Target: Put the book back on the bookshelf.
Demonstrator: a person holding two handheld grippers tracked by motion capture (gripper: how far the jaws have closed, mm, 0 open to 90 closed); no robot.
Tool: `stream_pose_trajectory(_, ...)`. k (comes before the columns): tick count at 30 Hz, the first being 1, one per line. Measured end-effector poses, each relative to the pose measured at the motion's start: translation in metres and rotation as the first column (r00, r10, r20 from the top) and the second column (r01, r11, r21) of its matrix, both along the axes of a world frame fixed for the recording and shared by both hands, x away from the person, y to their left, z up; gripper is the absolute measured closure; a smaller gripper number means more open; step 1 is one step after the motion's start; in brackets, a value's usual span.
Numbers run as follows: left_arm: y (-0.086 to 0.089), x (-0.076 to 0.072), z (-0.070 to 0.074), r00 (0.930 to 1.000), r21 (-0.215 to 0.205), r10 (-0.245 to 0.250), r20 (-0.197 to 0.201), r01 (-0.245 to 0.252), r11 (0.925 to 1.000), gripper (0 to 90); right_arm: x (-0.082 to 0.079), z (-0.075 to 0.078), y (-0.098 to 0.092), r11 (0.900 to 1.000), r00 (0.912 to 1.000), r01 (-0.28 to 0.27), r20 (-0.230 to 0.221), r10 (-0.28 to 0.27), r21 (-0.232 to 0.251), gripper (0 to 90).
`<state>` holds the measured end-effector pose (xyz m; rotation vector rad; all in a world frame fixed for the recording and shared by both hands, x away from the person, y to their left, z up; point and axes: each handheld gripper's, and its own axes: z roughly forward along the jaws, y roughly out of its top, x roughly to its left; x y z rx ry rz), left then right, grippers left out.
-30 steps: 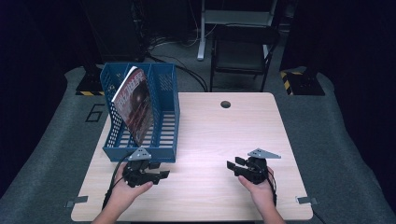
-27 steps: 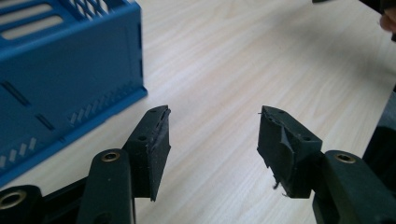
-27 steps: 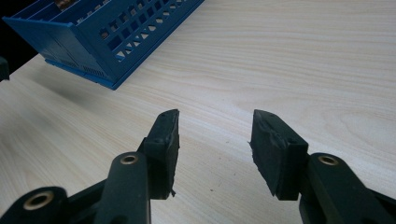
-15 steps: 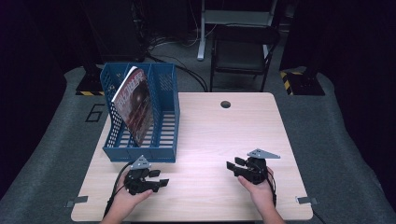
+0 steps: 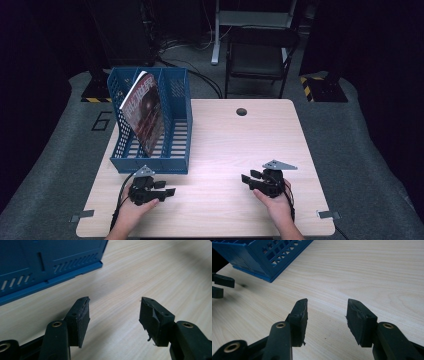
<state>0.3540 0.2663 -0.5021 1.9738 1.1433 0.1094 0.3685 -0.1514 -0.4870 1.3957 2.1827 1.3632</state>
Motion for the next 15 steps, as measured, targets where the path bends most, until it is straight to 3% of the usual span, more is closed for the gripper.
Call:
stream_pose_trajectory(2,-0.0004,0.0005,-0.0007,0.9999,-0.012,0.011,-0.005,-0.011,0.9999,40.9,-0.0001,0.0,0.0001,1.0,1.0,0.0,0.0,0.0,-0.002,51.1)
stream_pose_trajectory(4,0.001,0.0026,-0.0019,0.9999,0.008,0.003,-0.015,-0.003,1.0,41.0,0.0001,-0.0001,0.0002,1.0,1.0,0.0,0.0,0.0,0.001,51.0)
stream_pose_trajectory(5,-0.0001,0.002,-0.0025,0.9997,-0.008,0.018,-0.014,-0.018,0.9998,40.9,0.0002,-0.0004,0.0003,1.0,1.0,0.001,0.0,-0.001,-0.004,51.0)
stream_pose_trajectory(8,0.001,0.0024,-0.0022,1.0,0.003,0.007,-0.001,-0.007,1.0,40.9,0.0001,-0.0014,0.0013,1.0,1.0,0.0,-0.006,0.0,-0.006,50.9)
stream_pose_trajectory(10,-0.0005,0.0008,-0.002,0.9997,-0.008,0.018,-0.016,-0.018,0.9998,40.9,-0.0003,-0.0016,0.0014,1.0,1.0,0.004,-0.008,-0.004,-0.004,50.9)
stream_pose_trajectory(12,0.0012,0.0021,-0.0013,0.9996,0.017,-0.021,-0.019,0.021,0.9996,40.9,-0.001,-0.0021,0.0004,1.0,1.0,0.001,-0.006,-0.001,-0.006,50.9)
stream_pose_trajectory(15,-0.0031,0.0014,-0.0008,0.9997,0.003,-0.007,-0.022,0.007,1.0,41.0,-0.0023,-0.0017,-0.0017,1.0,0.9999,0.011,-0.008,-0.011,-0.002,50.8)
